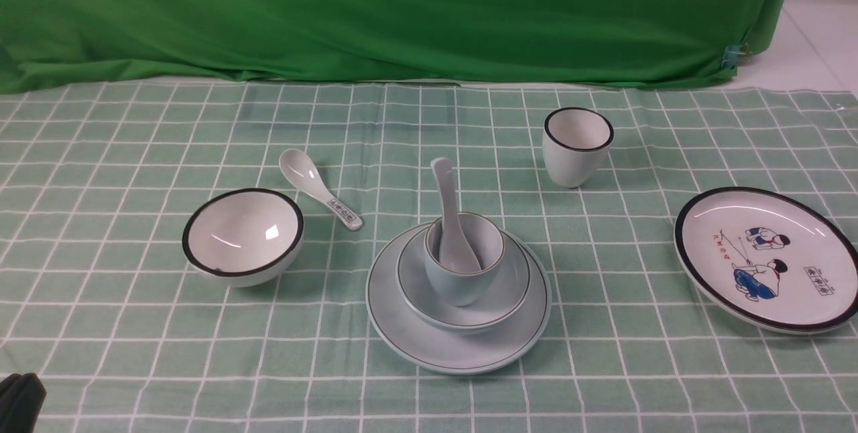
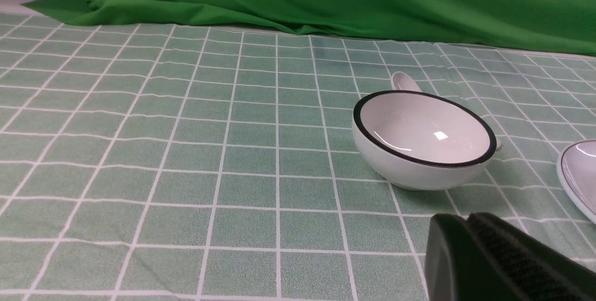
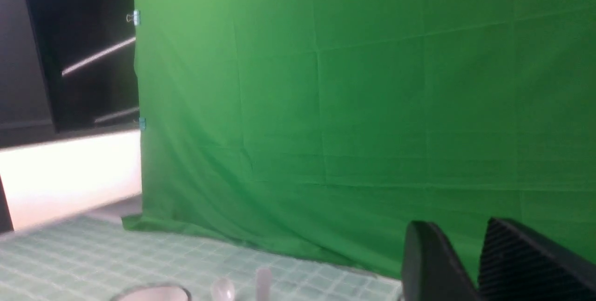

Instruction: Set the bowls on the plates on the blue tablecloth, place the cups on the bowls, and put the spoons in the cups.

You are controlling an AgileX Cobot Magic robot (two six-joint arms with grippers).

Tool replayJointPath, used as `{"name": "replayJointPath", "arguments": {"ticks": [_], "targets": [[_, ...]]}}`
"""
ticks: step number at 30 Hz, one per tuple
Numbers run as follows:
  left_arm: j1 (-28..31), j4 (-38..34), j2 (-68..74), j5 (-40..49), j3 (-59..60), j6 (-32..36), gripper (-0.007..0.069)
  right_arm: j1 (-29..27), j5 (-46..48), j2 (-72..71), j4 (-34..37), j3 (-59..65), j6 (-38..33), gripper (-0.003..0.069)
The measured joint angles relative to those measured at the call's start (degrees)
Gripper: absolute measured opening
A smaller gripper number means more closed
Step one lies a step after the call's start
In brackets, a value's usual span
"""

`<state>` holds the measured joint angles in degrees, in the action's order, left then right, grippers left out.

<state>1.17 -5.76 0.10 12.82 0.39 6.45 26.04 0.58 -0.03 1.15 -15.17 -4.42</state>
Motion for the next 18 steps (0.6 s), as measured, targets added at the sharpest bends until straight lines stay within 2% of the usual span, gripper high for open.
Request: {"name": "replayJointPath", "arguments": {"ticks": [4,8,12,18], "targets": [[0.00,0.26,0.00,0.00,0.00,0.00,0.0011,-9.26,7.44,0.05,0.00,4.10,-2.74,0.0221],[0.00,0.33,0.00,0.00,0.00,0.00,0.0011,-17.94,9.30,0.05,0.00,11.09,-4.56,0.0232],[0.00,0.33,0.00,0.11,0.00,0.00,0.0013,-24.14,12.38,0.08,0.00,15.27,-5.19,0.0235],[0.00,1.62,0.00,0.13,0.00,0.64,0.0013,-25.33,13.62,0.08,-0.06,15.56,-5.86,0.0238]]}}
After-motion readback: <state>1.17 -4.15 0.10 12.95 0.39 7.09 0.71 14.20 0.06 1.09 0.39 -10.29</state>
